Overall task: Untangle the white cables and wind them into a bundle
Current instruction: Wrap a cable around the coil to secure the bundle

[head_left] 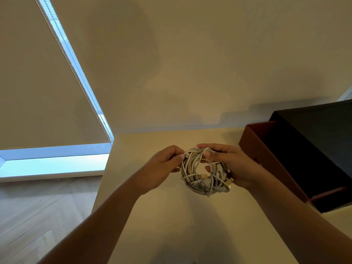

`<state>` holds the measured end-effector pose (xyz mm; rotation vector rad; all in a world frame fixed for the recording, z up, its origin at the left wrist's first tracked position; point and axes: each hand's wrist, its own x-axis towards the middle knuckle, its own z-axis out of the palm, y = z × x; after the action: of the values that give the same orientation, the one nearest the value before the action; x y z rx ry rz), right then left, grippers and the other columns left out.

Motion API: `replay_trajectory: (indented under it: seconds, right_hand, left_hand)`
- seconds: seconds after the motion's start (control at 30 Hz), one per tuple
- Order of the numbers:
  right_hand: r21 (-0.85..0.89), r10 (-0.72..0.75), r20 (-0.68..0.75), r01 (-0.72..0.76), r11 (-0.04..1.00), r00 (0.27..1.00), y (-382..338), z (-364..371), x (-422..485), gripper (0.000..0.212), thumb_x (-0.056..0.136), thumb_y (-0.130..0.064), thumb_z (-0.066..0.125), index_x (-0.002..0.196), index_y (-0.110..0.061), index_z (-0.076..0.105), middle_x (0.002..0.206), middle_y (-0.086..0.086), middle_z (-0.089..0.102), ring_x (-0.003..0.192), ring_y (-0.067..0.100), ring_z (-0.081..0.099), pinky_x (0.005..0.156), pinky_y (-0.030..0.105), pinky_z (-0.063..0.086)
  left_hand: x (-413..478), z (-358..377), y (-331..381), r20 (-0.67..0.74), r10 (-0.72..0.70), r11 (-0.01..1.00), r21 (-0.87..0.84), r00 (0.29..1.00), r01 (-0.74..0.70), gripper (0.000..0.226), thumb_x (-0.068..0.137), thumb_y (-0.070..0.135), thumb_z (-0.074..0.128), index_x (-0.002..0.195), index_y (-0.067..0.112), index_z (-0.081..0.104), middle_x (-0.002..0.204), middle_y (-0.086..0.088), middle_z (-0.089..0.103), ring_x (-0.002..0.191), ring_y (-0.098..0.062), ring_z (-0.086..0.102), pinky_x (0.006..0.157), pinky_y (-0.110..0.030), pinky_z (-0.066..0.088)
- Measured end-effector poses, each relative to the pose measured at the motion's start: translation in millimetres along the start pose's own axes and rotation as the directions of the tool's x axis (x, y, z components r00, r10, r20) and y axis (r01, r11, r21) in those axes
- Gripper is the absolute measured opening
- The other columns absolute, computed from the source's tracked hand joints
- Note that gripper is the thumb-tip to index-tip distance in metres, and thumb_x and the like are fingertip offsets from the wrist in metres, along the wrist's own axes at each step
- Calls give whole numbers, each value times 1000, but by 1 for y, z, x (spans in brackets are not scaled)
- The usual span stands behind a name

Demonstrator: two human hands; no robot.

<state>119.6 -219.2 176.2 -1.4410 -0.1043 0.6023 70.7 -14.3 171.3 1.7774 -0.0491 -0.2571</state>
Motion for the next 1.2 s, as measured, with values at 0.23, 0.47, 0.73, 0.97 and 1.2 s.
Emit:
replay_trajectory:
  seconds: [0.23,0.47,0.73,0.97,1.2]
  right_hand:
    - [-35,-27,-30,26,999,999,0,4,1,21,89,-6,60,108,-8,67,110,15,70,96,22,67,86,40,53]
    - [-73,-11,-36,8,997,999,-1,6,-1,20,89,-9,60,107,-12,68,108,14,70,97,22,68,88,43,53]
    - [-54,-26,-76,22,998,997,-3,9,-1,19,89,-8,60,107,-8,69,106,17,70,93,25,67,85,44,53]
    - [-62,-52,-96,46,997,994,-5,11,-1,18,90,-9,60,105,-9,69,100,15,72,88,22,69,80,39,55]
    - [-35,-28,-103,25,999,994,-6,11,-3,17,90,-6,60,104,-8,70,104,19,70,92,27,67,89,48,51]
  left_hand:
    - [2,4,-6,-55,6,996,-83,998,-10,11,94,0,53,92,10,58,88,-15,55,83,-22,51,84,-39,47]
    - [-3,12,-4,-284,321,931,271,903,-245,31,85,2,67,91,32,64,92,7,65,83,0,60,67,-18,52]
    - [1,17,-4,-388,216,974,144,896,-173,16,88,11,66,94,25,71,97,12,70,89,4,62,77,-19,53]
    - [-1,19,-1,-361,132,991,62,923,-117,20,84,13,72,95,29,69,91,12,72,80,1,64,70,-18,53]
    - [-1,21,-4,-414,139,990,58,900,-126,26,82,7,72,89,32,70,80,6,72,76,-7,65,73,-25,55]
